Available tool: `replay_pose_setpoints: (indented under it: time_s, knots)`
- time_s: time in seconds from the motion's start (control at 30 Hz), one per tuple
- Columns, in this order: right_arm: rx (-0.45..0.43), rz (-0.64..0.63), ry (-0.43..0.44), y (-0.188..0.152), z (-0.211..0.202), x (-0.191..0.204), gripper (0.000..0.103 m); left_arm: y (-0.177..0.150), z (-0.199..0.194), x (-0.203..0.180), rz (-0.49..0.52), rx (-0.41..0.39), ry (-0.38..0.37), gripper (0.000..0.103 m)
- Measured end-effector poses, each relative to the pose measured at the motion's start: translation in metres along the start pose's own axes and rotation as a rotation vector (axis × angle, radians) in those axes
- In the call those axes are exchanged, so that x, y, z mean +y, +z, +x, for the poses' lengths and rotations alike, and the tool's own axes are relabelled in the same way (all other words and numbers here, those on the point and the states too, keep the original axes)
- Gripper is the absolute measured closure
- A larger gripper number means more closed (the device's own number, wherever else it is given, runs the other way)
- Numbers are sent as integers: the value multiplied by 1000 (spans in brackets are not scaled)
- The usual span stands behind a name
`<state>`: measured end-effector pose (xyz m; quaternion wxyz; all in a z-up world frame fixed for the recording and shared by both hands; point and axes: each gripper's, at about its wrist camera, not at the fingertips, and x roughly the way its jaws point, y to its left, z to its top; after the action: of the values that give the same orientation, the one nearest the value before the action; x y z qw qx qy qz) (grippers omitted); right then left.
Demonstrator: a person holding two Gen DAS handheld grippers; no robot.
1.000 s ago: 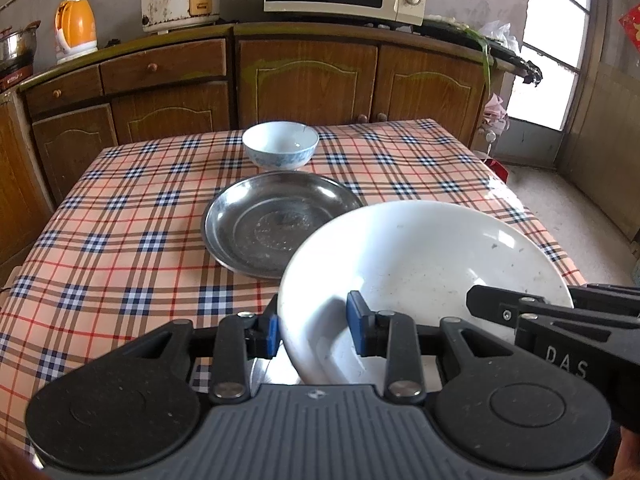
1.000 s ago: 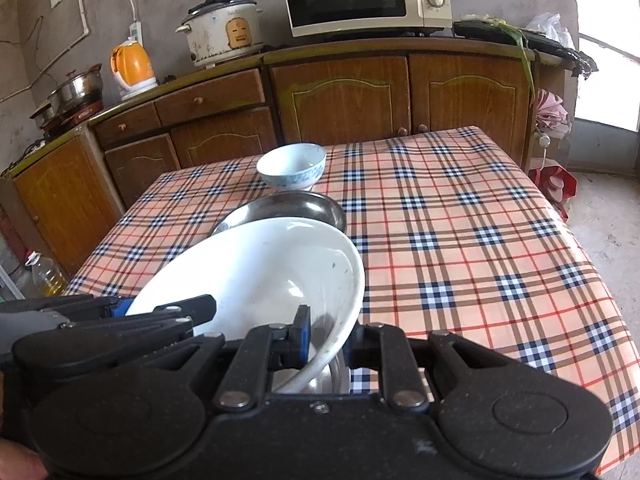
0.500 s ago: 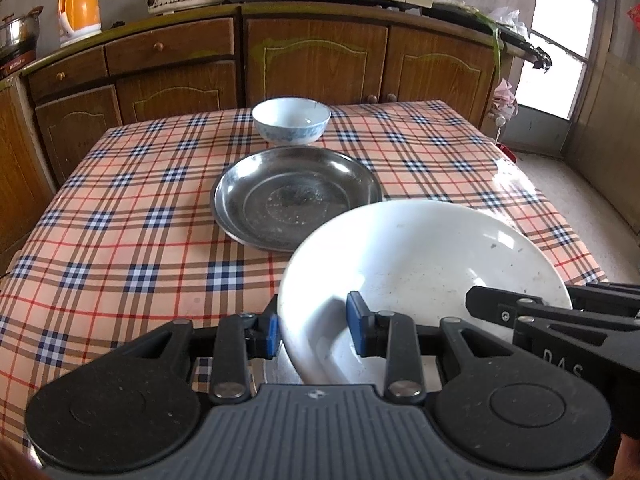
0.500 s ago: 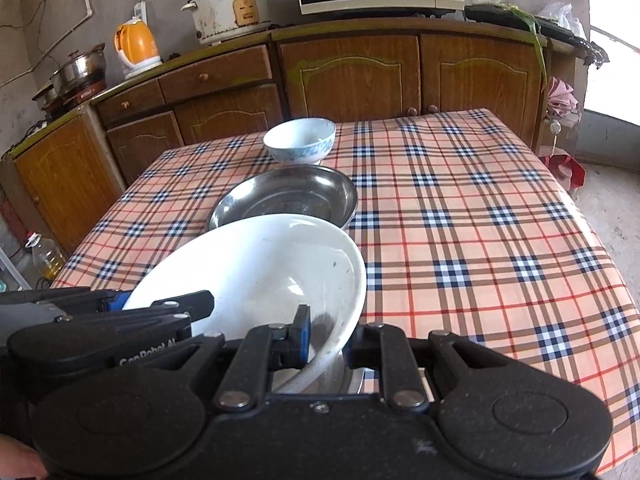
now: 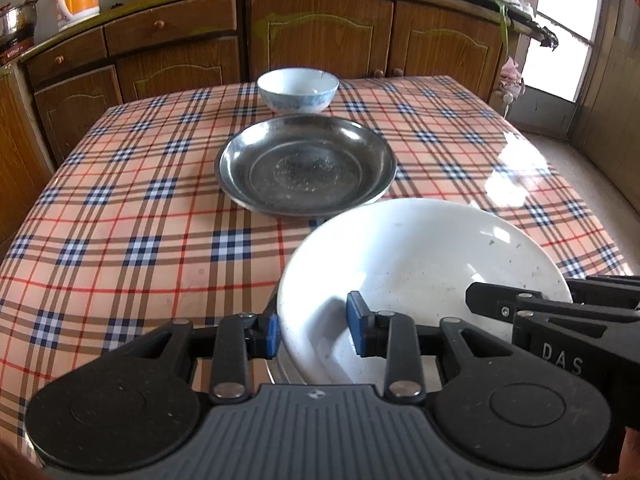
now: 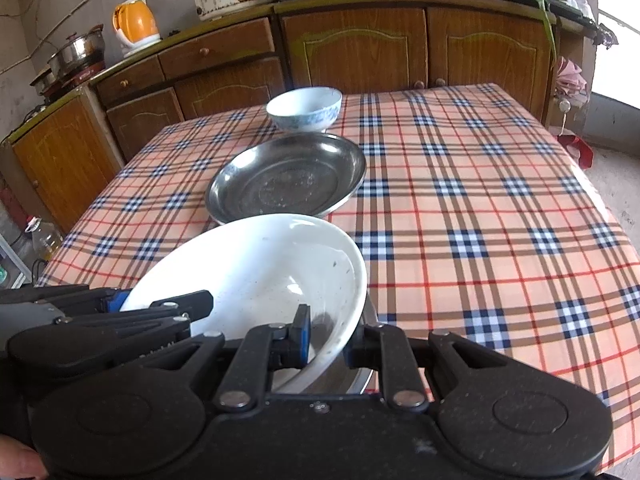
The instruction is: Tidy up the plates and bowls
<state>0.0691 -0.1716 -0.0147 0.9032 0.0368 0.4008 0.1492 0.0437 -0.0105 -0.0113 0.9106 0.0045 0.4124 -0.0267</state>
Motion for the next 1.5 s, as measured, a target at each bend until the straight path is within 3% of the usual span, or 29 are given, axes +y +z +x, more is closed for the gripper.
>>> replay_pose_setpoints:
  time_s: [0.43,0.77,1.07,1.5]
  knots:
    - [45,35,21,-8,17,-5,81,-5,11,0,32,33,21,71]
    - [36,93,58,-13,22,-19,81,-8,11,-7,81,1,46,71]
    - [29,216,110,-18,26,-35,85,-10,12,-16,148,-22,81,70]
    - [31,347,167,-22,28,-53,88,-12,12,-16,141,-20,62,71]
